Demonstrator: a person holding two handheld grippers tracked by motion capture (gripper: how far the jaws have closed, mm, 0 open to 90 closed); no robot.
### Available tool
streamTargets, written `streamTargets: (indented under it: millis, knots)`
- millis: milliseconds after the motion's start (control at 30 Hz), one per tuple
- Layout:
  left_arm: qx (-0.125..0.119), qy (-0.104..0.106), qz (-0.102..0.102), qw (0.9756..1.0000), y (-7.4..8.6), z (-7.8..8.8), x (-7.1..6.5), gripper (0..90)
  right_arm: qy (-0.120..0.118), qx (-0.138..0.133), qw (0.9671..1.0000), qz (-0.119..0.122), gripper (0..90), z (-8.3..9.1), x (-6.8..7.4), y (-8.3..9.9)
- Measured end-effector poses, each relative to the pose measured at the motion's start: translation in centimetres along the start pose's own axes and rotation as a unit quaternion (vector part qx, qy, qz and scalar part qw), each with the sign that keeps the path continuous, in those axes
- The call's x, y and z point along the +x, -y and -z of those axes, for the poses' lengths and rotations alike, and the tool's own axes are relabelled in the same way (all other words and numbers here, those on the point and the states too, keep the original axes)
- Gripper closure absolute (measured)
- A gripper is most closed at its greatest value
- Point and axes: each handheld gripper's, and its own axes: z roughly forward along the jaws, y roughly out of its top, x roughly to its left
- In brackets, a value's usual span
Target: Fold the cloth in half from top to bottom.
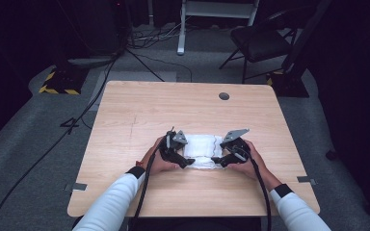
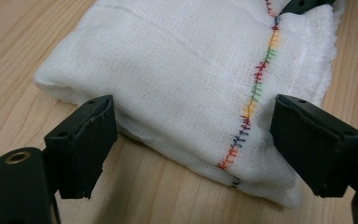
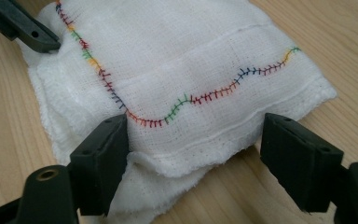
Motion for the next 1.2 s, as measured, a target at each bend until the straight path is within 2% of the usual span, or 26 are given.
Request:
streamTargets:
  millis: [167, 300, 500, 667, 933, 1033, 1200]
  knots:
    - [-0.009, -0.044, -0.023, 0.9987, -0.4, 1.4, -0.7, 18.5, 0.014, -0.005, 0.9996, 0.023, 27.0, 0.7, 0.8, -0.3]
    - [-0.024, -0.064, -0.020, 0.9974, -0.3, 2.9, -1.1, 19.9, 0.022, -0.007, 0.9990, 0.037, 26.7, 1.5, 1.3, -0.5]
    - [-0.008, -0.089, -0.028, 0.9956, 0.3, 4.6, -1.5, 20.1, 0.034, -0.003, 0.9987, 0.039, 25.7, 2.6, 1.5, -0.2]
    - [0.003, -0.094, -0.033, 0.9951, 1.1, 5.5, -2.2, 20.2, 0.044, -0.008, 0.9980, 0.045, 25.7, 3.7, 1.8, 0.2]
    - [0.023, -0.113, -0.045, 0.9923, 2.5, 6.7, -3.1, 20.2, 0.063, -0.006, 0.9966, 0.053, 26.4, 5.3, 2.0, 1.4]
    - [0.029, -0.116, -0.042, 0.9919, 3.1, 6.9, -3.3, 19.9, 0.065, -0.012, 0.9964, 0.054, 25.9, 6.0, 1.8, 2.1]
    - [0.041, -0.129, -0.040, 0.9900, 4.5, 7.5, -3.7, 20.3, 0.073, -0.010, 0.9962, 0.047, 25.6, 6.9, 1.6, 3.4]
